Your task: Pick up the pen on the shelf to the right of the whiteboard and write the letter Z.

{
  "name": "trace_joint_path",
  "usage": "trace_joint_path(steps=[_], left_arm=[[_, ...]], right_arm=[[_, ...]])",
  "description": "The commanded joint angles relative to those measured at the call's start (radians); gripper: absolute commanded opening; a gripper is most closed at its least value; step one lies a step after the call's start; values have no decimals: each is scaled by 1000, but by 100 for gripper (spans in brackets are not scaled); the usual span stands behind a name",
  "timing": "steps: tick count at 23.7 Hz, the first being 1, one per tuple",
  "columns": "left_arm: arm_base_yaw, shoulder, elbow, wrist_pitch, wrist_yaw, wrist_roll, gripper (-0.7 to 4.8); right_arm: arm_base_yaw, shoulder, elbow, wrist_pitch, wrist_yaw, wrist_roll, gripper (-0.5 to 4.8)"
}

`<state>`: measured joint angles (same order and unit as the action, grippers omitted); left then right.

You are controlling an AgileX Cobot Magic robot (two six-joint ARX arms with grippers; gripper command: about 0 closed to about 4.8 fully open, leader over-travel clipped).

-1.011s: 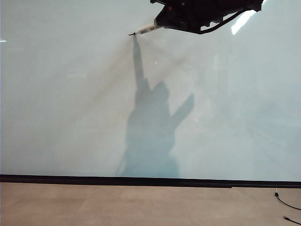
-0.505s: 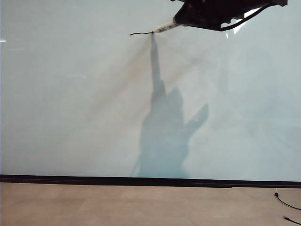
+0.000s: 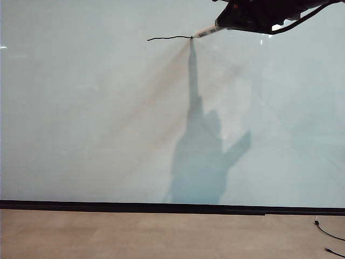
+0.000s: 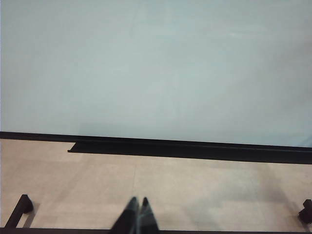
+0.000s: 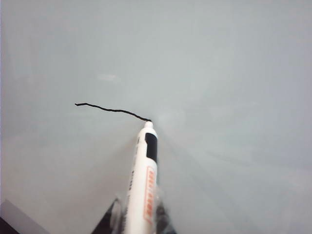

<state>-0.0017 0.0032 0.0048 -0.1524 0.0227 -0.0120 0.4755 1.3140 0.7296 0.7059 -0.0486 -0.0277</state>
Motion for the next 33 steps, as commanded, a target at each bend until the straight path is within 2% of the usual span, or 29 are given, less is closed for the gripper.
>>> trace_joint_path(steps=[1, 6, 9, 13, 26, 33], left_arm=[[0, 0, 2, 10, 0, 4, -4], [0, 0, 2, 11, 0, 4, -5], [0, 0, 2, 11, 0, 4, -5], [0, 0, 2, 11, 0, 4, -5], [0, 0, 2, 11, 0, 4, -4], [0, 0, 2, 11, 0, 4, -5]], right_arm=[[-8, -6, 3, 18, 28, -3, -9], [44, -27, -15, 24, -24, -17, -9], [143, -33, -23, 3, -8, -53, -9], [205, 23, -17, -13, 46, -77, -9], [212, 280, 134, -51, 50, -130, -9], [212, 280, 159, -118, 98, -132, -9]])
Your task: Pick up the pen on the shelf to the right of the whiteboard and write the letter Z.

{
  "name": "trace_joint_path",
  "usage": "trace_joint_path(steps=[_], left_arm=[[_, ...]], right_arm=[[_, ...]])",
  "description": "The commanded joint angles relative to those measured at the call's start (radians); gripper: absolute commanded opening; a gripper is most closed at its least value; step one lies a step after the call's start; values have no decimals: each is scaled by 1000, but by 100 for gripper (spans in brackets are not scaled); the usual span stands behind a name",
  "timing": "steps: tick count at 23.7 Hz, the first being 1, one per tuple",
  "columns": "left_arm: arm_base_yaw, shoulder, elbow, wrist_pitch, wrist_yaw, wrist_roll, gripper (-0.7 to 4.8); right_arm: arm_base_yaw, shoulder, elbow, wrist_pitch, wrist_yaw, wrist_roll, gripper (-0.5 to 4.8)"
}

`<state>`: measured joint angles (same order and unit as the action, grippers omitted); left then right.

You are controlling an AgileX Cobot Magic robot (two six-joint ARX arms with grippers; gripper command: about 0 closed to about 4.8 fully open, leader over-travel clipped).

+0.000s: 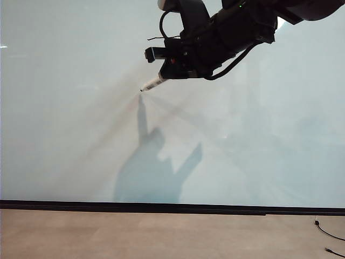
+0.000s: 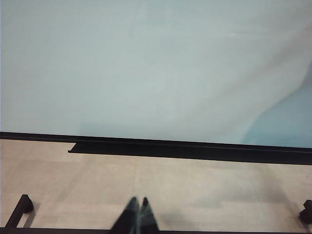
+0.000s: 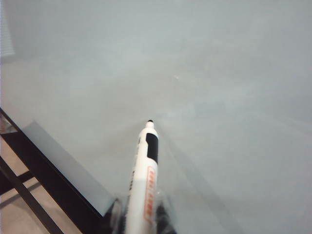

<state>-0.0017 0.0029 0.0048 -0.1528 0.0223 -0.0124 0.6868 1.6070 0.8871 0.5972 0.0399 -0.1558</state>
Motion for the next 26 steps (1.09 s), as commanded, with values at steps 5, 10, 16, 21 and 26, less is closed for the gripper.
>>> trace_joint_path(steps=[5, 10, 16, 21, 26], left_arm=[[0, 0, 2, 11, 0, 5, -5], [0, 0, 2, 11, 0, 5, -5], [0, 0, 2, 11, 0, 5, -5], [0, 0, 2, 11, 0, 5, -4], [0, 0, 2, 11, 0, 5, -4]], right_arm=[[-1, -34, -2, -46, 14, -9, -9], [-1, -34, 0, -40, 51, -9, -9], [-2, -34, 0, -24, 79, -9, -9], [-1, -45, 0, -13, 99, -9, -9], [-1, -76, 0, -35, 127, -31, -9]])
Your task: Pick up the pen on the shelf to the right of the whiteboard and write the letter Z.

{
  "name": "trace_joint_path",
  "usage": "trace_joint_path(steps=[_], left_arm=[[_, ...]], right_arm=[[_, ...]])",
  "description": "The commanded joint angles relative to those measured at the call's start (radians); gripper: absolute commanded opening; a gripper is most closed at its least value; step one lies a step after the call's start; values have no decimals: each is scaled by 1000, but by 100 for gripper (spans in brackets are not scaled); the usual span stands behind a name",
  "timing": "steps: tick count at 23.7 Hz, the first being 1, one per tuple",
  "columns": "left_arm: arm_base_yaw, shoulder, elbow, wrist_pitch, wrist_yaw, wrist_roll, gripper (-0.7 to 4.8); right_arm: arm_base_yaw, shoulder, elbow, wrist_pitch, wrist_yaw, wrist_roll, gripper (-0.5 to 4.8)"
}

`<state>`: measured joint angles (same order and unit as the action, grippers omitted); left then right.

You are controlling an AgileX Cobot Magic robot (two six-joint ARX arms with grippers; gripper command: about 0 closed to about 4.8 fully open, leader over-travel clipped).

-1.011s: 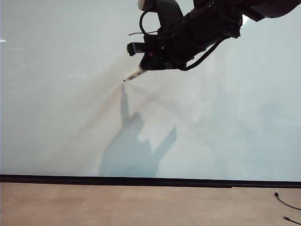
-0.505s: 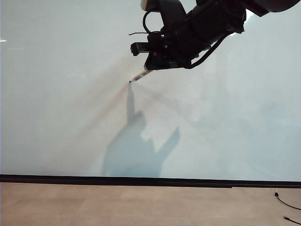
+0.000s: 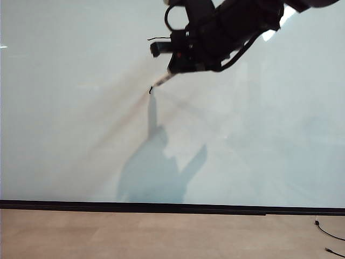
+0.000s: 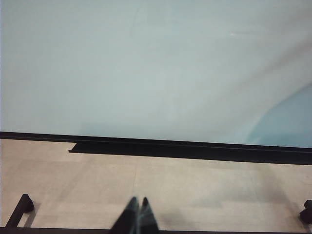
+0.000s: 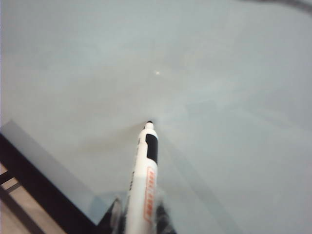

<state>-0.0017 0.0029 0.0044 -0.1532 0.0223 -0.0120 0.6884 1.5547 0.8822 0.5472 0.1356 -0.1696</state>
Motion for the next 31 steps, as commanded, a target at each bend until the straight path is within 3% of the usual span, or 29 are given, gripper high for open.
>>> trace_joint_path(steps=[1, 31], left_arm=[[0, 0, 2, 11, 0, 4, -5], [0, 0, 2, 11, 0, 4, -5]], right_arm=[[-3, -31, 5, 10, 34, -19, -9], [-35, -238, 3, -109, 136, -93, -9]])
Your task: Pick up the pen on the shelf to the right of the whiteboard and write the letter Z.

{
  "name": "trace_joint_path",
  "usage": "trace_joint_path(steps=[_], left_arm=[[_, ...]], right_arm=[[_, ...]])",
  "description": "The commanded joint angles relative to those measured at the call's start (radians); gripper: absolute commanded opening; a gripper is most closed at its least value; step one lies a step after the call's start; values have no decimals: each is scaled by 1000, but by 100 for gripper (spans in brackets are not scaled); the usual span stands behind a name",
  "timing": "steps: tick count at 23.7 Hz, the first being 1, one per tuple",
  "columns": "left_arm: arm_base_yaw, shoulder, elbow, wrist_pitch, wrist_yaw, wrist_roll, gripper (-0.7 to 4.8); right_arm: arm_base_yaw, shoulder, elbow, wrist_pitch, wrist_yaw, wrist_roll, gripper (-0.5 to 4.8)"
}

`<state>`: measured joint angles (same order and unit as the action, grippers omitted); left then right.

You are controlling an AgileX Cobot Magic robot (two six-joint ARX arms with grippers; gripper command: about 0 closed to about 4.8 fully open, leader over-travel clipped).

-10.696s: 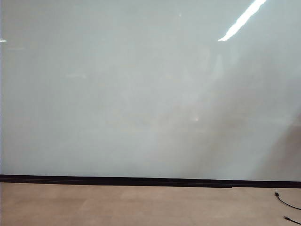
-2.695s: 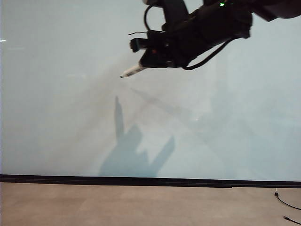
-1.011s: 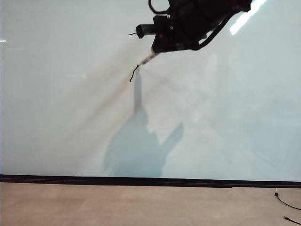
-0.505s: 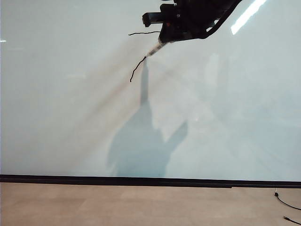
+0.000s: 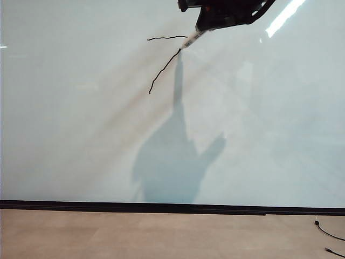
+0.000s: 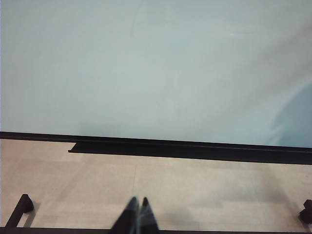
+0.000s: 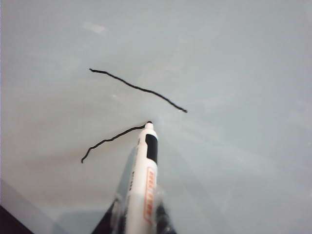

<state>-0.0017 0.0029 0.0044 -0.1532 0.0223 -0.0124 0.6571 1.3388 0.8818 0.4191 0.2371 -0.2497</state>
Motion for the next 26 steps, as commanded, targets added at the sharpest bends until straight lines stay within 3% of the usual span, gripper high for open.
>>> trace_joint_path(steps=[1, 16, 20, 26], left_arm=[[0, 0, 2, 11, 0, 5, -4], [0, 0, 2, 11, 0, 5, -4], [0, 0, 2, 11, 0, 5, -5], [0, 0, 2, 11, 0, 5, -5]], right_arm=[[-4, -25, 3, 19, 34, -14, -9], [-15, -68, 3, 2, 51, -20, -9], [-13, -68, 0, -7, 12, -18, -9], [100, -64, -90, 83, 8, 13, -9]])
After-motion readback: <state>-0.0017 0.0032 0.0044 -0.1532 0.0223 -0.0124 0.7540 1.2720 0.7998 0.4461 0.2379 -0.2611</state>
